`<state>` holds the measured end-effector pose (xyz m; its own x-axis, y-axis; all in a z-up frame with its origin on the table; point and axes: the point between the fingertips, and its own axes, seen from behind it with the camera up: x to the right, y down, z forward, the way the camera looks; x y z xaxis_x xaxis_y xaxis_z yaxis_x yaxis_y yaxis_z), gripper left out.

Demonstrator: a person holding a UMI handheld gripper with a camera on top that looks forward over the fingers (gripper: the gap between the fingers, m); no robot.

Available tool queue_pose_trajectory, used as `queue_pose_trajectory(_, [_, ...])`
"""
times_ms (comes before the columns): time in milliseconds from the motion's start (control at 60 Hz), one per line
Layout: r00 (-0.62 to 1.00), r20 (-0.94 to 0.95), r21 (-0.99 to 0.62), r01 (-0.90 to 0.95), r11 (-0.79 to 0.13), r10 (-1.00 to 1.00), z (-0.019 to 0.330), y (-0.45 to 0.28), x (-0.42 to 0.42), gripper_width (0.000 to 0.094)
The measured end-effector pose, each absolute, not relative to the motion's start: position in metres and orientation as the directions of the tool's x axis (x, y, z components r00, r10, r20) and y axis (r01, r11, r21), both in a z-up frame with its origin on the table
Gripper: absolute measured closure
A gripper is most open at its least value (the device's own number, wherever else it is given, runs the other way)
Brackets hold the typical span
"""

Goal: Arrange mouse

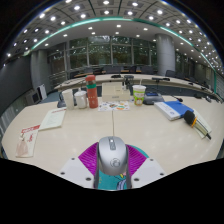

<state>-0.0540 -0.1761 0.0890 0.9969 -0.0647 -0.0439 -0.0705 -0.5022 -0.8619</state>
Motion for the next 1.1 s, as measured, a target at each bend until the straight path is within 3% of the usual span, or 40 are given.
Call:
queue_pose_trajectory(117, [0.998, -0.037, -0.82, -0.064, -0.569, -0.058, 0.035, -0.176, -0.037, 0.0564])
queue_pose_trajectory(300, [0.999, -0.043, -0.781, -0.05, -0.623, -0.027, -0.005, -0.183, -0.039, 0.0411])
queue_pose_trajectory(350, [0.999, -0.035, -0.781, -0.043, -0.624, -0.025, -0.004, -0.187, -0.037, 0.0305])
queue_pose_trajectory(433, [1.0, -0.025, -0.79, -0.03, -0.613, -0.017, 0.012, -0.196, -0.039, 0.0065])
queue_pose_trajectory(867, [0.994, 0.061, -0.853, 0.003, -0.522, -0.094, 0.168, -0.351, -0.053, 0.0077])
queue_pose_trajectory(1100, [0.99, 0.072, -0.865, 0.003, -0.502, -0.118, 0.211, -0.441, -0.071, 0.0079])
